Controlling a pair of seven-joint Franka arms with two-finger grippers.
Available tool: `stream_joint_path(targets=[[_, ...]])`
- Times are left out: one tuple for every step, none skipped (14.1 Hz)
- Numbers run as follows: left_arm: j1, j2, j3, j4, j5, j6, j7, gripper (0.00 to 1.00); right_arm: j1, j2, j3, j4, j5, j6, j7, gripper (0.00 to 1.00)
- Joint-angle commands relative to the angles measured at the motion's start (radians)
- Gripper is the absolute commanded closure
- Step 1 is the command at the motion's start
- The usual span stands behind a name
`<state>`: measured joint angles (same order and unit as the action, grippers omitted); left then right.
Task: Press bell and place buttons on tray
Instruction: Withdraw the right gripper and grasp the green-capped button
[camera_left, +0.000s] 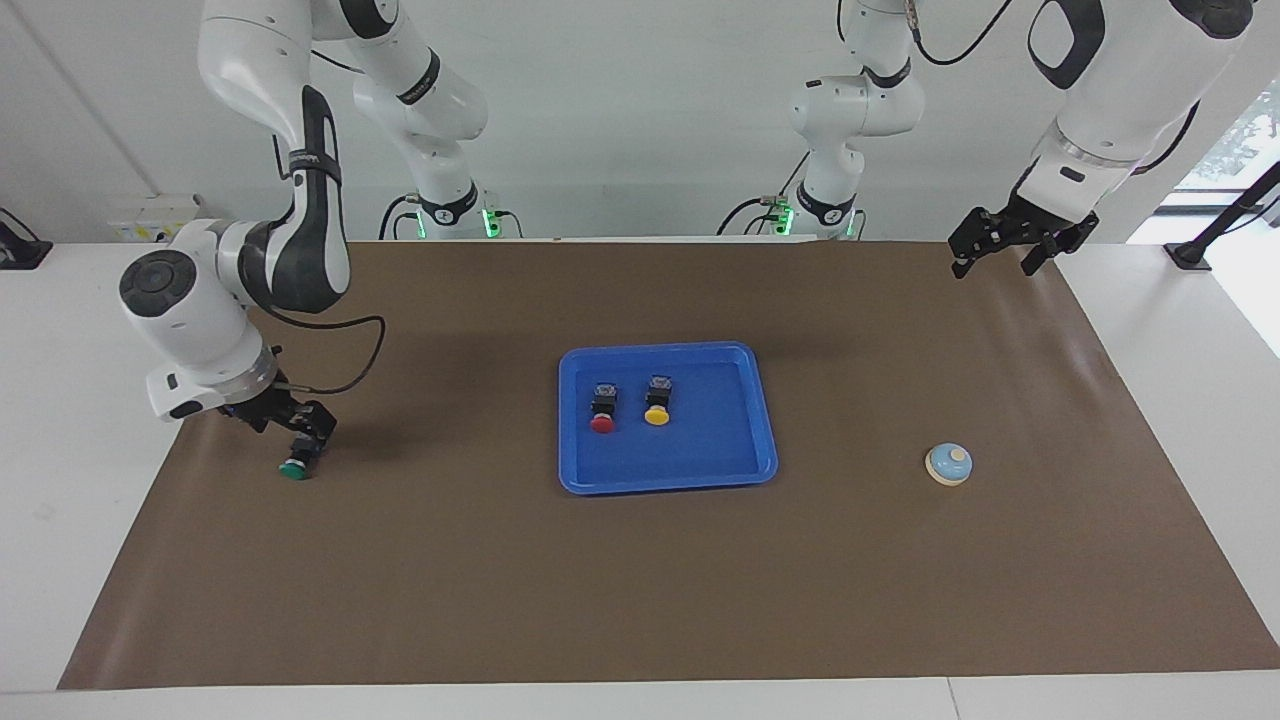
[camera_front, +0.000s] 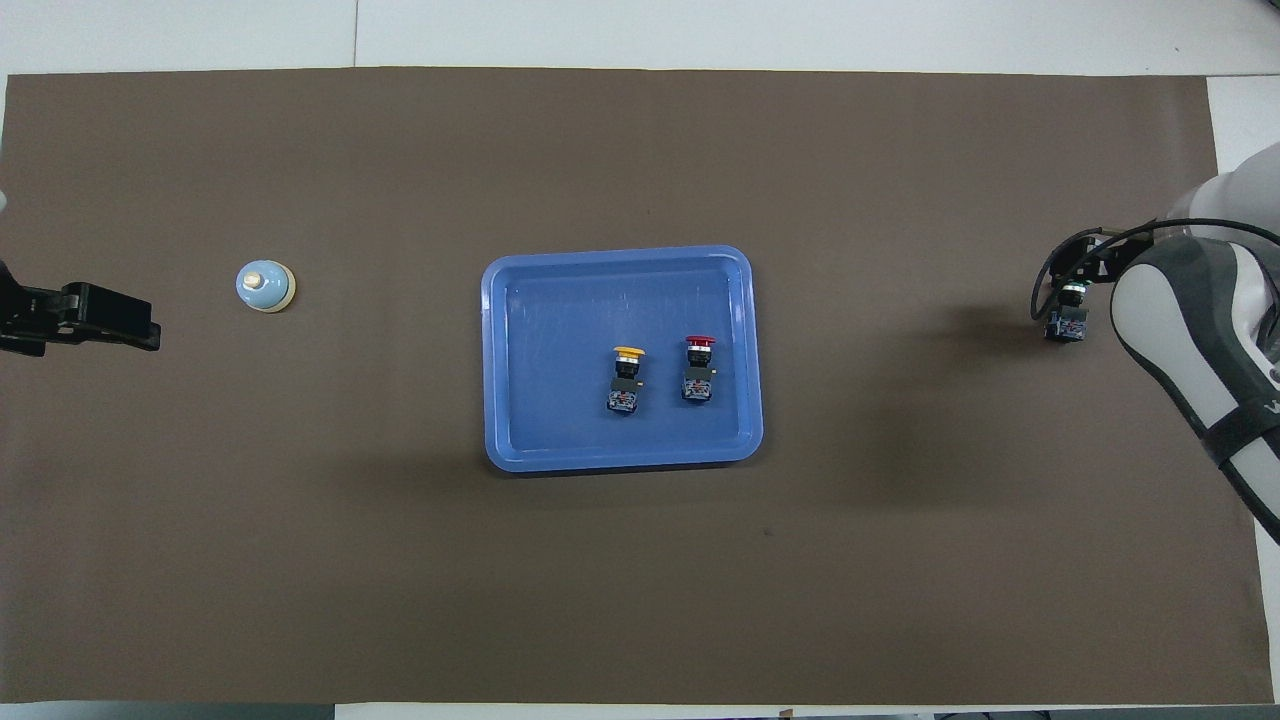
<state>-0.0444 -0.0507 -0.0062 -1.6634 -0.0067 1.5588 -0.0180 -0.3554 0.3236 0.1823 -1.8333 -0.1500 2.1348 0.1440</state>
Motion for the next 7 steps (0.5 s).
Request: stream_joint_path(targets=[[0.0, 0.0, 0.005, 0.005, -0.015, -0.013, -0.007, 0.0, -0.025, -0.017, 0.009, -0.108, -0.017, 0.127, -0.009, 0.0], [0.001, 0.0, 0.005, 0.005, -0.015, -0.013, -0.007, 0.0, -0.025, -0.011, 0.009, -0.125, -0.017, 0.161, -0.009, 0.0], [0.0, 0.0, 0.005, 0.005, -0.015, -0.013, -0.007, 0.0, -0.024, -0.003, 0.009, -0.127, -0.017, 0.169, -0.004, 0.0], [0.001, 0.0, 0.005, 0.005, -0.015, -0.013, -0.007, 0.0, -0.023, 0.0, 0.009, -0.129, -0.017, 0.172, -0.001, 0.0], [0.001, 0.0, 0.005, 0.005, -0.015, -0.013, -0.007, 0.0, -0.023, 0.002, 0.009, -0.136, -0.017, 0.175, -0.003, 0.0], [0.0, 0.0, 0.005, 0.005, -0.015, -0.013, -0.007, 0.0, -0.025, 0.0, 0.009, -0.156, -0.017, 0.181, -0.006, 0.0], [0.0, 0.0, 0.005, 0.005, -0.015, -0.013, -0.007, 0.0, -0.025, -0.001, 0.009, -0.171, -0.017, 0.213, -0.01, 0.0]])
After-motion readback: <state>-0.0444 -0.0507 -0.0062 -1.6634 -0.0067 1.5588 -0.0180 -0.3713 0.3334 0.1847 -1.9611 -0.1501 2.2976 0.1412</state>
